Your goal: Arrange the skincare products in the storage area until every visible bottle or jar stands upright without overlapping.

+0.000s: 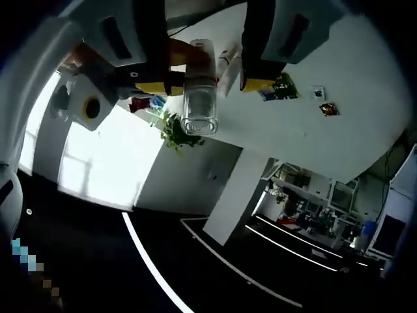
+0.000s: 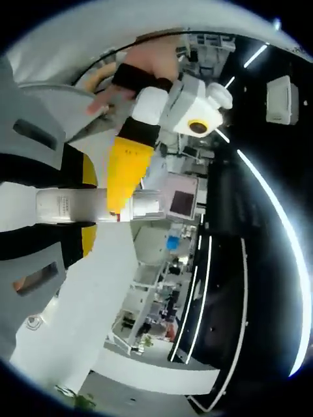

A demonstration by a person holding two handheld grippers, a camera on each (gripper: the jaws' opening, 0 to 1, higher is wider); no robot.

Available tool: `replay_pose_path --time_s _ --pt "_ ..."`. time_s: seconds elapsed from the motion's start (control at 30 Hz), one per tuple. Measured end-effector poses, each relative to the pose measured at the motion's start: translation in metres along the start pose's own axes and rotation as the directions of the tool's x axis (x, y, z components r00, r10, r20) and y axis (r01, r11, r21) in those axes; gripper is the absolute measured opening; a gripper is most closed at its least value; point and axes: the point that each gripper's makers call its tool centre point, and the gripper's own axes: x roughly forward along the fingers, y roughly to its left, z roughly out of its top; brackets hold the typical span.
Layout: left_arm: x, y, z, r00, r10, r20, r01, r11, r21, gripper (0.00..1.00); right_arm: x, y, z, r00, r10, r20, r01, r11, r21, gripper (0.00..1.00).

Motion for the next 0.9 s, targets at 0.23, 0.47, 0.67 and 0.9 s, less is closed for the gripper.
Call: replay_pose_path --time_s 0.23,0.47,0.67,0.9 --pt "0.008 -0.002 -0.005 1.000 0.001 0.002 -0.001 1.000 0.019 0.21 0.004 0.005 0.012 0.999 -0.036 -0.003 0.036 0.996 -0.082 0.19" --pt "0.010 -0.006 0.003 0.999 -0.025 0.026 0.024 0.999 0.031 0.17 0.006 0.001 0.017 0.999 -0.047 -0.007 0.046 0.990 -0.130 0.19" --pt "0.000 -0.028 0.017 0.979 -0.200 0.044 0.196 0.978 0.073 0.17 0.002 0.008 0.035 0.996 0.058 0.066 -0.057 0.998 -0.020 0.21" --pt "-0.024 -0.059 0.038 0.888 -0.460 -0.009 0.459 0.884 0.093 0.17 -0.017 0.023 0.055 0.913 0.356 0.202 -0.393 0.899 0.195 0.25"
